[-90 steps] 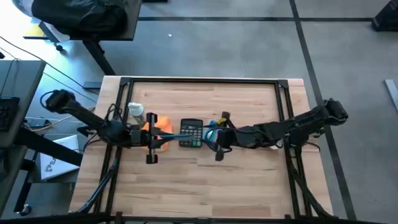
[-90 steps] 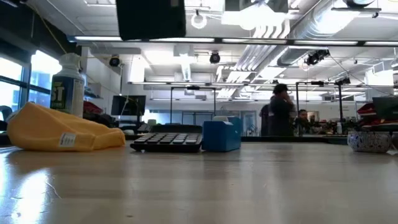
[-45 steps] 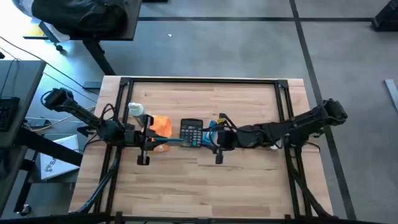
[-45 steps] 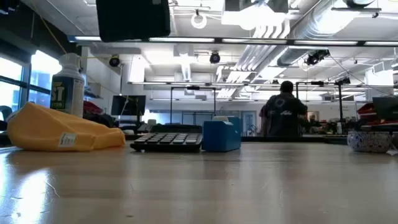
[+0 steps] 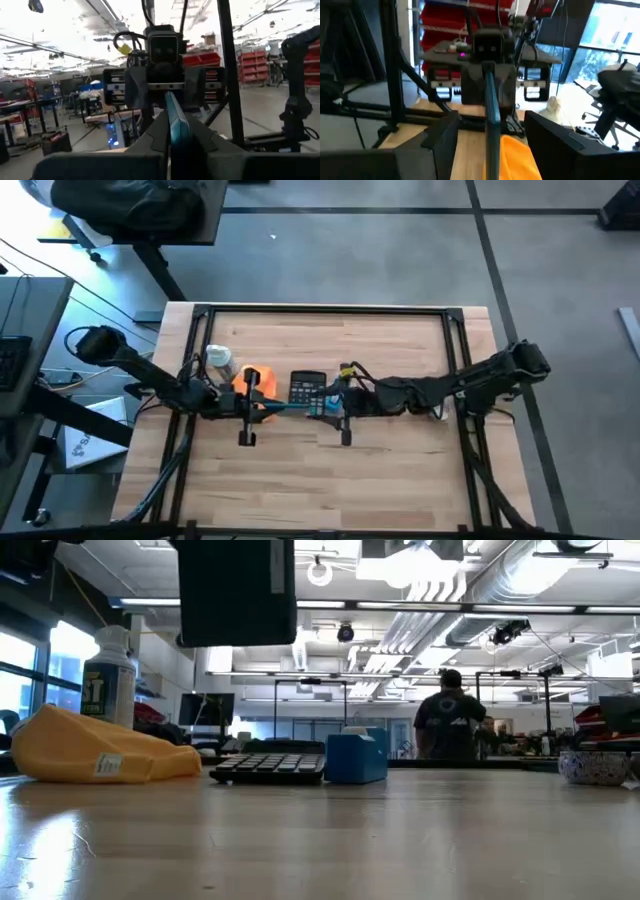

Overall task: Apply microfiber cloth
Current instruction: Wipe the tablet with the orange microfiber cloth

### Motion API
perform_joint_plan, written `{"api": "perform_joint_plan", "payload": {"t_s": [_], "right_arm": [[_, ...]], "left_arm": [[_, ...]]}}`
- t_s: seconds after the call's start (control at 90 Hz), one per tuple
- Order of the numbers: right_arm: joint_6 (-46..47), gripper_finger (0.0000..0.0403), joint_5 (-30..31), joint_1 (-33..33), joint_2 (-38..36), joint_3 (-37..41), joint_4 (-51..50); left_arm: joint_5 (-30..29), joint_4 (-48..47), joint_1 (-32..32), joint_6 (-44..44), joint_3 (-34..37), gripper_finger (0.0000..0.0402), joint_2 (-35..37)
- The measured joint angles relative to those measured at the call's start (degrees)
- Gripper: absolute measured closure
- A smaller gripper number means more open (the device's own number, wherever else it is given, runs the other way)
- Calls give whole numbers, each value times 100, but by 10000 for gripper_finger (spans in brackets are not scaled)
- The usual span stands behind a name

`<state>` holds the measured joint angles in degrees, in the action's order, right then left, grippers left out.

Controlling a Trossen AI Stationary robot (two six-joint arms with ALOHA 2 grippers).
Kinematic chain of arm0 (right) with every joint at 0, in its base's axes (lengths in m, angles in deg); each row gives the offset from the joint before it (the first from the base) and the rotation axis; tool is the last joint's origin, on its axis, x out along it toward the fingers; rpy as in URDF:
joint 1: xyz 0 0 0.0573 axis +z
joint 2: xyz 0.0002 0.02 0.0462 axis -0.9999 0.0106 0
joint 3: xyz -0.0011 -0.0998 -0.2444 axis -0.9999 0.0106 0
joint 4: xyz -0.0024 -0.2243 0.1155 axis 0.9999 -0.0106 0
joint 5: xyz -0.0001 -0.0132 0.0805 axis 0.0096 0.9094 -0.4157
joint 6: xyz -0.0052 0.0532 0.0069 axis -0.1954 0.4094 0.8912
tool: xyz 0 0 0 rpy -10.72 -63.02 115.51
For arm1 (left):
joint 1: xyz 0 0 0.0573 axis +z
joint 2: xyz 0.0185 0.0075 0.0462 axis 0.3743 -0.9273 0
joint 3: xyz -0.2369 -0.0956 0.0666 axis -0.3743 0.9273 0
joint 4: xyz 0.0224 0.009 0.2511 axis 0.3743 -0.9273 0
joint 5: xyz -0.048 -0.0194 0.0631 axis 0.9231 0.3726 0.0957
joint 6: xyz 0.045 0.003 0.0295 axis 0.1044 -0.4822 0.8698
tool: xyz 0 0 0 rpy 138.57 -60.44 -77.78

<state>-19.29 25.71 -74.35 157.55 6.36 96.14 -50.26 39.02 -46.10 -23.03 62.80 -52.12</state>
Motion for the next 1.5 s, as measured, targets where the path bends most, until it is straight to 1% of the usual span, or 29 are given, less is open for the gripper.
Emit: {"api": "perform_joint_plan", "payload": {"t_s": [0.211, 0.422, 0.611, 0.678, 0.844, 0.933, 1.067, 1.244, 1.367, 1.5], "right_arm": [[-500, 208, 309, -32, -2, 0, 215], [-440, 208, 421, -30, -17, 0, 216], [-261, 209, 67, -125, -7, 0, 121], [-261, 209, 56, -143, 4, 0, 19], [-259, 209, 13, -156, 9, 2, -100], [-259, 209, -154, -156, 9, 2, -108], [-240, 209, -373, -156, 9, 2, -110], [-198, 208, -393, -156, 9, 2, -149], [-198, 208, -393, -156, 9, 2, -185], [-198, 208, -394, -156, 9, 2, -183]], "left_arm": [[56, 354, 52, -76, 0, 390, -260], [35, 391, 58, -74, 0, 390, -291], [63, 386, 197, -38, 0, 390, -330], [127, 401, 255, -81, 0, 390, -383], [159, 813, 284, -78, -2, 390, -570], [161, 992, 284, 45, -4, 390, -612], [160, 990, 326, 59, -4, 390, -612], [220, 988, 457, -216, -4, 390, -612], [444, 949, 498, -232, -81, 390, -619], [511, 911, 499, -179, -251, 390, -766]]}}
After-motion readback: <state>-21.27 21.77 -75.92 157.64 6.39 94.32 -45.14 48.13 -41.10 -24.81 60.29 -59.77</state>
